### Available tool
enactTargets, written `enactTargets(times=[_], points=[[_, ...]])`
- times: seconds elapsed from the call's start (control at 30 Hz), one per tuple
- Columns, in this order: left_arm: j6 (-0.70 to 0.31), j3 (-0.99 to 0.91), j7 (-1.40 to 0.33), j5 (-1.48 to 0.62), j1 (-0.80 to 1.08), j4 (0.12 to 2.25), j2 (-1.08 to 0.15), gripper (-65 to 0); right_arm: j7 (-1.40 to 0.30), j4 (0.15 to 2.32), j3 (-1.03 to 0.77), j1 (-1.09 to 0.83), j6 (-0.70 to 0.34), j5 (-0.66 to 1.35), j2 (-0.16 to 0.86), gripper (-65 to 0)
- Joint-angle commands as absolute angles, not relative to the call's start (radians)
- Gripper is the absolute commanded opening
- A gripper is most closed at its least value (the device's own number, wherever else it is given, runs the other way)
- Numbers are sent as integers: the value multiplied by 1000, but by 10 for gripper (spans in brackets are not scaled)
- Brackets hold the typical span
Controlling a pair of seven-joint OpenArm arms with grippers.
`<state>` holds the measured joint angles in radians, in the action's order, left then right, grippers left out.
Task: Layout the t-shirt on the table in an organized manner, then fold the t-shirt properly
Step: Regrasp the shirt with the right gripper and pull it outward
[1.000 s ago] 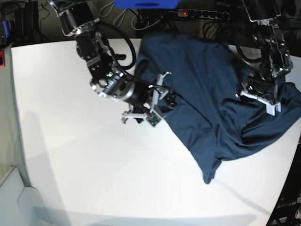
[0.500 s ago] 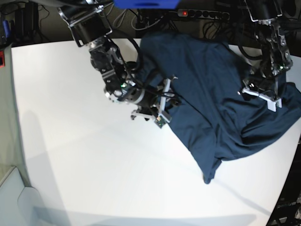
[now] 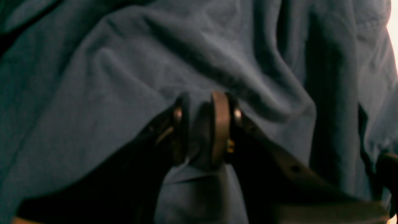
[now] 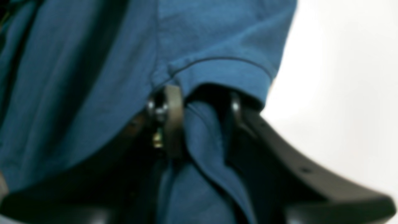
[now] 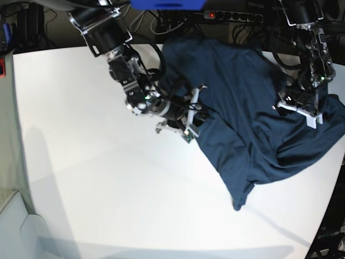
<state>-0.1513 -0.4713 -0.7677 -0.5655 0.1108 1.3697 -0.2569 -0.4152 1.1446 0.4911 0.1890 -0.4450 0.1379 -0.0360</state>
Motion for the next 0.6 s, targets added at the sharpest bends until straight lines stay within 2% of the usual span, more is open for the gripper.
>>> enactTargets(times=[0.0,0.1,0.17,0.3,0.57], points=[[-148,-472,-785,-558,111,1377,-265,-530,-401,1152,492,199,-447,140,-42,-531],[-148,-472,-785,-558,114,1377,-265,-530,-360,1155,492,200,-447,140,-42,-619],[-148,-472,-785,-558,116,1377,-265,-530,-352,1178,489,209,-447,140,-41,-650],[-148,-472,-785,-558,117,1377,-265,-530,-355,1257,476,220,-447,143,-36,-650],[-150,-472,-785,-558,122,1376,-271,-530,-357,1359,331,223,-447,143,-36,-650]])
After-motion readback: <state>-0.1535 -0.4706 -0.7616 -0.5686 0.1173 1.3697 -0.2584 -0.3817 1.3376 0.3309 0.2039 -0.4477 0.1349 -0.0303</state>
